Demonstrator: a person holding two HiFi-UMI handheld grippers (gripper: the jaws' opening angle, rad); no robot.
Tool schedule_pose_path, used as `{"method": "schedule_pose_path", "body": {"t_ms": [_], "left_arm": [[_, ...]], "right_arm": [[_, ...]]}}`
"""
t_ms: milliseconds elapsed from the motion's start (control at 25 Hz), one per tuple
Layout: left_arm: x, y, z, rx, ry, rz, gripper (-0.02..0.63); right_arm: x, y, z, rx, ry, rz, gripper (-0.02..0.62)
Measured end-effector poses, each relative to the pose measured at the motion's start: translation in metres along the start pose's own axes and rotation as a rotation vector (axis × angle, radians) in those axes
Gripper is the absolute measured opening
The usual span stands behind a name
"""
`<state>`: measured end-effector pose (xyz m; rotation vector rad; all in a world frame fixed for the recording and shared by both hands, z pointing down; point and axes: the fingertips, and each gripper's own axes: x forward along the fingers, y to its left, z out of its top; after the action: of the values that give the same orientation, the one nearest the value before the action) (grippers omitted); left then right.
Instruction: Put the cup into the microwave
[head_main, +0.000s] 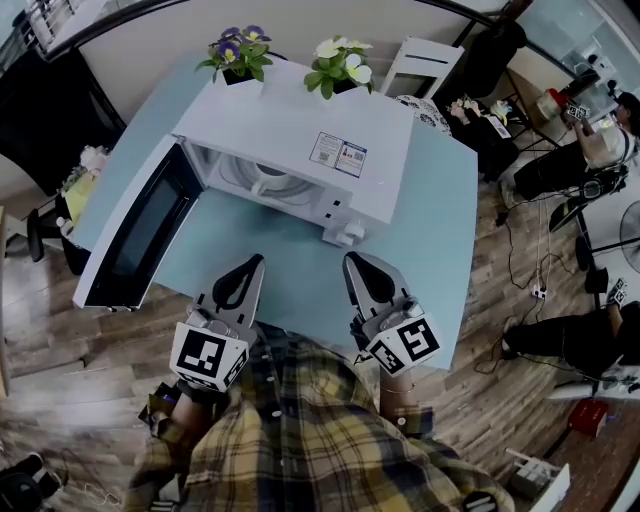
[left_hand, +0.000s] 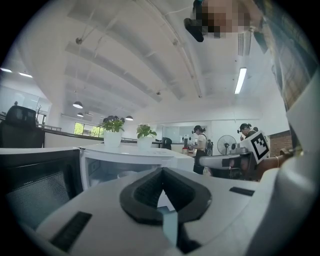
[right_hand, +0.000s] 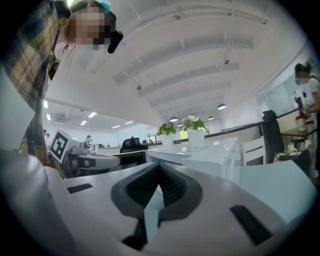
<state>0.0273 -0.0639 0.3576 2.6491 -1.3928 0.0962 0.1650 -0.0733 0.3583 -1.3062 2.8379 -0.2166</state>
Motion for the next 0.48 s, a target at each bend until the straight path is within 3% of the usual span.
{"method": "schedule_pose_path", "body": {"t_ms": [480], "left_arm": [[-0.0055,0.0038,-0.0013,0.009,0.009,0.023,-0.008]], "right_arm": [[0.0005,0.0035,-0.0053,0.016,-0.009,0.001,0.002]]}}
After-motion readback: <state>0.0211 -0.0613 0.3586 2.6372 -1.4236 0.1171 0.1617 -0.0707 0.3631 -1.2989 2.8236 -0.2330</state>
